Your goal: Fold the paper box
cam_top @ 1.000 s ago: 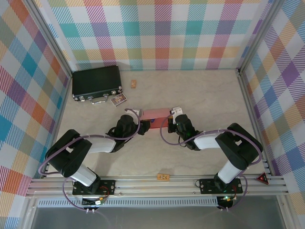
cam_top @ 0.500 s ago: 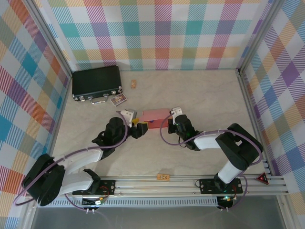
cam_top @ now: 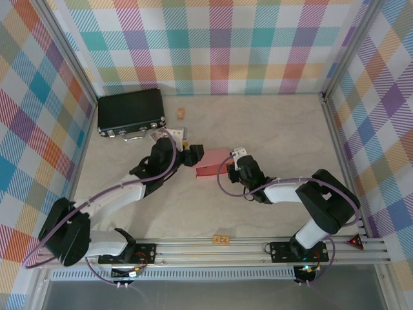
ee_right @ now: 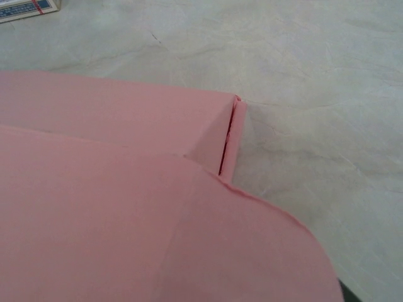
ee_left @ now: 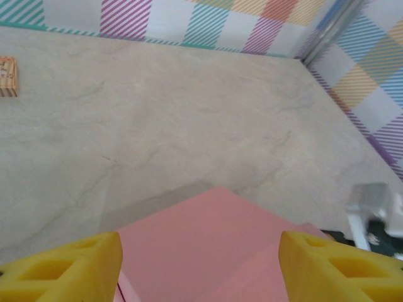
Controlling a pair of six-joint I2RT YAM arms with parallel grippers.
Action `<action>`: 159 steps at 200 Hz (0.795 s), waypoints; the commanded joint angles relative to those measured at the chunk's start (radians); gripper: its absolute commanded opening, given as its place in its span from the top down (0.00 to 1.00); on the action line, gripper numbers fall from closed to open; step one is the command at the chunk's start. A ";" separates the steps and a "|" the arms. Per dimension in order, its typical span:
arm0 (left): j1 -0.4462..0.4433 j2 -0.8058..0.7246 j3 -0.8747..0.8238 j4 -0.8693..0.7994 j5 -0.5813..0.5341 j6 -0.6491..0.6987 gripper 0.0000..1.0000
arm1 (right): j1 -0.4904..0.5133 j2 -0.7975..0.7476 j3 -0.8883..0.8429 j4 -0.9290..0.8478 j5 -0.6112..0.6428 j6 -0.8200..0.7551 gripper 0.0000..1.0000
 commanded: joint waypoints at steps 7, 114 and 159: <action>0.007 0.109 0.100 -0.122 -0.047 -0.015 0.36 | 0.009 -0.048 0.033 -0.064 -0.008 0.006 0.67; 0.007 0.343 0.250 -0.200 0.027 -0.020 0.42 | 0.010 -0.298 -0.052 -0.315 0.083 0.052 0.44; 0.006 0.382 0.264 -0.218 0.034 -0.021 0.43 | 0.010 -0.451 -0.080 -0.478 0.205 0.108 0.44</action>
